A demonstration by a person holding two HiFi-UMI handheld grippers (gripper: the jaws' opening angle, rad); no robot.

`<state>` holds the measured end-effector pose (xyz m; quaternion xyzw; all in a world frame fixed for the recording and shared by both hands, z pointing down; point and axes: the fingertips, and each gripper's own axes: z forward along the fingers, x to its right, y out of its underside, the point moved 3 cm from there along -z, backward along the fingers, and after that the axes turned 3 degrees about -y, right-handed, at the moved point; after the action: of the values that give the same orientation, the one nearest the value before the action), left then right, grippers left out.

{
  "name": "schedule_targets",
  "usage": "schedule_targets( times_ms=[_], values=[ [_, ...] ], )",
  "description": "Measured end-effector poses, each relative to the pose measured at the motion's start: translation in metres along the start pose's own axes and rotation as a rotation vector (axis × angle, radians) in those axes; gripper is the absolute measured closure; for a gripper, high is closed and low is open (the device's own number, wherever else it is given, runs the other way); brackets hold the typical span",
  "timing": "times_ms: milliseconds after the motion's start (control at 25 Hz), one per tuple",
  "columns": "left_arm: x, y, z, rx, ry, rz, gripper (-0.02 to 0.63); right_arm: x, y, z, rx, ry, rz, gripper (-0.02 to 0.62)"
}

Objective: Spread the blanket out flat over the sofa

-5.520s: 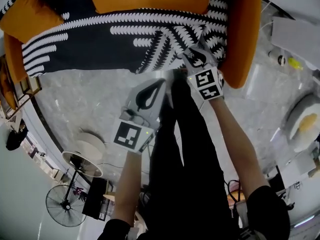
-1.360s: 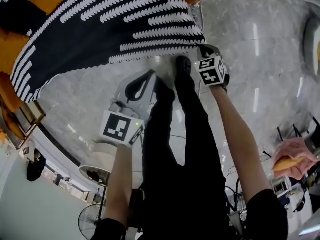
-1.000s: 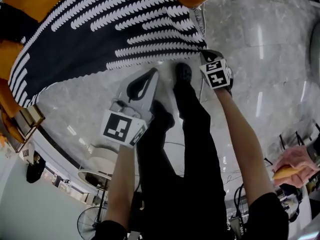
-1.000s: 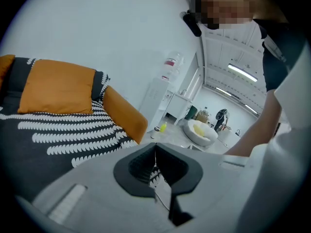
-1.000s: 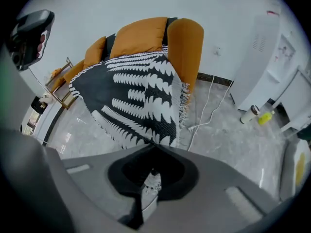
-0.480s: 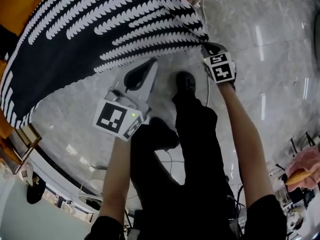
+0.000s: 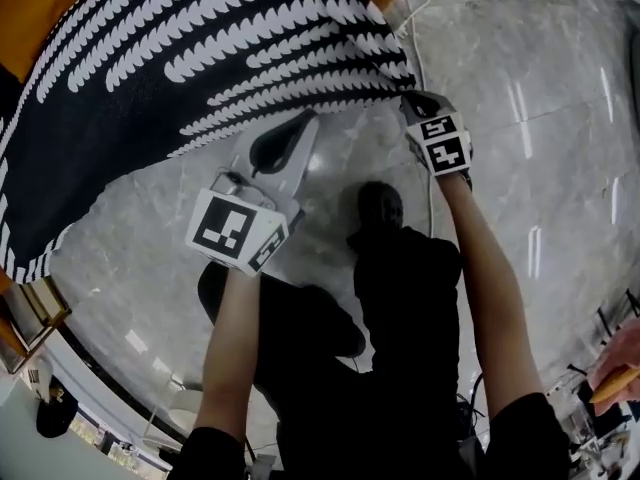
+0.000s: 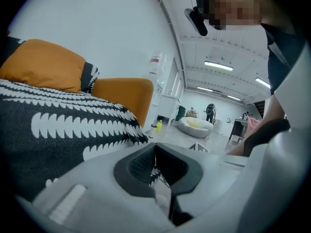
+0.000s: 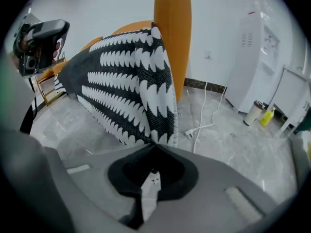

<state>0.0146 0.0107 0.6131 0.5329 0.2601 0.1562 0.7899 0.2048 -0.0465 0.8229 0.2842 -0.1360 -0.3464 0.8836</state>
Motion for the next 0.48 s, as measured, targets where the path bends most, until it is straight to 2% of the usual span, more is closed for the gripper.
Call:
schedule_targets(
  times_ms=[240,480],
  values=[
    [-0.003,0.022,-0.002,0.032,0.019,0.027,0.594,-0.002,-0.002,0.018,0.050,0.005,-0.034,0.584],
    [0.004,0.050,0.004,0.040,0.023,0.043,0.594,-0.001,0.018,0.040,0.068,-0.010,-0.081,0.584]
  ],
)
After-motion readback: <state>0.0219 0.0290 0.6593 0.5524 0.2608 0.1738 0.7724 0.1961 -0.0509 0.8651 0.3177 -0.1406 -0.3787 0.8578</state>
